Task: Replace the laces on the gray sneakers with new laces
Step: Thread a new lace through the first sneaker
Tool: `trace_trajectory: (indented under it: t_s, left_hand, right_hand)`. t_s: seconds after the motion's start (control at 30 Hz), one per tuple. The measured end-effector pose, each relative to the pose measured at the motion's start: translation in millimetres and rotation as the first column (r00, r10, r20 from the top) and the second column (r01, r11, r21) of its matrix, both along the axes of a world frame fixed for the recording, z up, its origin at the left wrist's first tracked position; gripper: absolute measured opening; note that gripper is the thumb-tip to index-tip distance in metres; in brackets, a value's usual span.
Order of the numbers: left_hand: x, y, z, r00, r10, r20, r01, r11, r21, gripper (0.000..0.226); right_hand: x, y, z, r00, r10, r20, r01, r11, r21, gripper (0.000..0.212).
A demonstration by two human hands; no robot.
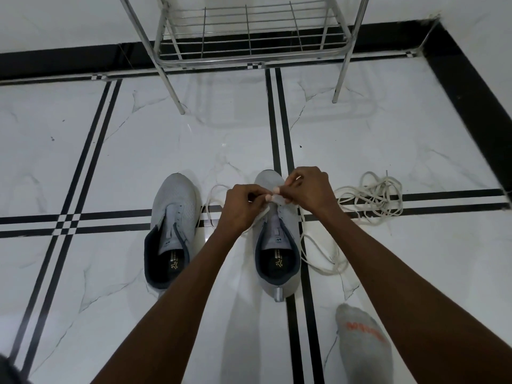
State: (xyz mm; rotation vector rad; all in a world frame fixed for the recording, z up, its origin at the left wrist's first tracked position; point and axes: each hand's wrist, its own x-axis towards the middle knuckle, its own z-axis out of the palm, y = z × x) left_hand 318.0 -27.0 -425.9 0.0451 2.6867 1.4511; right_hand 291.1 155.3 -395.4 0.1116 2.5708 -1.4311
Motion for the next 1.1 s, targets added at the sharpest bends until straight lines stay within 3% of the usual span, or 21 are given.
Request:
trace_trajectory:
  t_s: [0.1, 0.2, 0.33, 0.43, 0.6, 0.73, 1.1]
  left_hand:
    - [3, -2, -7, 0.999, 0.032, -0.007, -0.032, 0.998, -0.049, 0.011]
    - [6, 3, -14, 0.999, 0.033, 0.003, -0.032, 0.997, -0.075, 0.013]
    - [9, 13, -19, 1.000, 0.029, -0.011, -0.030, 0.994, -0.109, 0.015]
    - [11, 18, -20, 0.997, 0.054, -0.047, -0.059, 0.991, -0.117, 0.013]
    - [13, 21, -23, 0.996, 0.091, 0.006, -0.090, 0.990, -0.111, 0.015]
    - [19, 24, -24, 0.997, 0.080, -0.005, -0.080, 0.990, -0.113, 0.012]
    - [23, 29, -28, 0.992, 0.127, -0.013, -0.128, 0.984, -0.126, 0.015]
  right_hand:
    - [10, 8, -10, 0.992, 0.100, 0.081, -0.111, 0.983, 0.144, 0.017]
    - [21, 2, -18, 0.959, 0.159, 0.233, -0.200, 0.966, 0.164, 0.027]
    - [23, -19, -22, 0.973, 0.149, 0.177, -0.208, 0.896, 0.393, 0.039]
    - [26, -26, -26, 0.979, 0.128, 0.158, -0.187, 0.873, 0.451, 0.038]
    - [26, -10, -24, 0.984, 0.080, 0.159, -0.118, 0.963, 0.242, 0.023]
    - [32, 2, -27, 0.940, -0.071, 0.335, 0.107, 0.990, -0.093, 0.018]
    - [27, 5, -33, 0.885, -0.082, 0.458, 0.159, 0.978, -0.132, 0.021]
